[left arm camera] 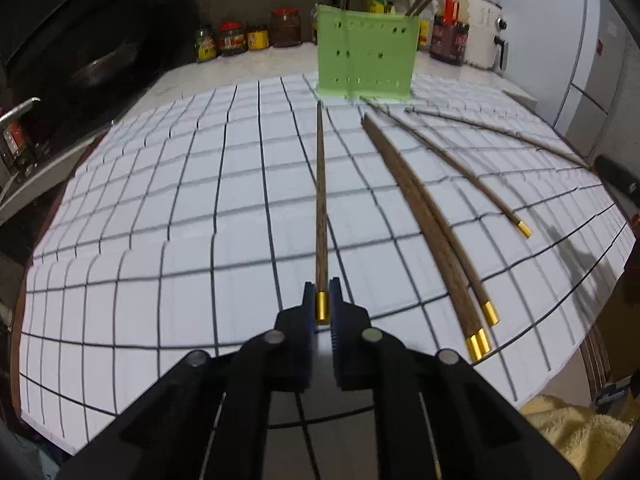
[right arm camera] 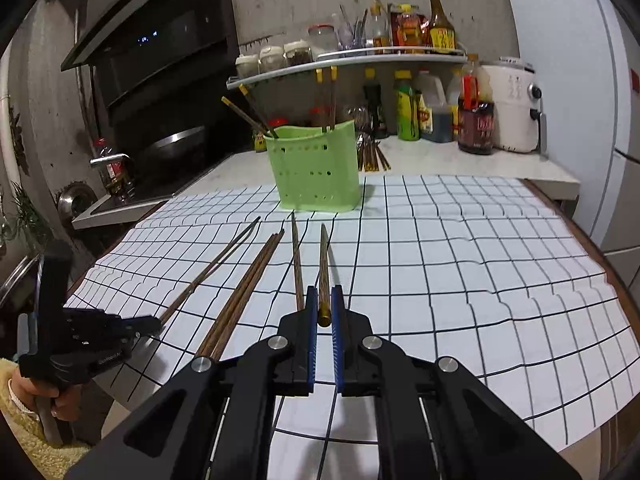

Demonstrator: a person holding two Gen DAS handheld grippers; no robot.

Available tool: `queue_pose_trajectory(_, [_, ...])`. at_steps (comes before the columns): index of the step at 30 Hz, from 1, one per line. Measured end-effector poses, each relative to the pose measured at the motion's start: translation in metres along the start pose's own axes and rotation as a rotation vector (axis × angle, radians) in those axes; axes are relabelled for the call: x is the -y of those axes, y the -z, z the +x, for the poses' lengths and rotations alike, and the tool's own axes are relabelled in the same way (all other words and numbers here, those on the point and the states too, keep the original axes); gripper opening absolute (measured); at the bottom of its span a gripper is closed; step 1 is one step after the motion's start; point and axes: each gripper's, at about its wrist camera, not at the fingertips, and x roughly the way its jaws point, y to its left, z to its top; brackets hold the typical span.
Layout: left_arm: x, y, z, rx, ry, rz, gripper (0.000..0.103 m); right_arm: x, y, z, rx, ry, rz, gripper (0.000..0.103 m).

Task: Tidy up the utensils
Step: 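Lift the left tool's chopstick toward the green holder while the right tool carries its own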

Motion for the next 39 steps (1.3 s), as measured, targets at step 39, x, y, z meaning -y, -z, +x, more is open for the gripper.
queue_pose_trajectory(39, [-0.045,-0.109,-0.144,0.499,0.048,-0.058,0.007,-0.018,-0.152,-0.024,0.212,0.028,-0.097,0.007])
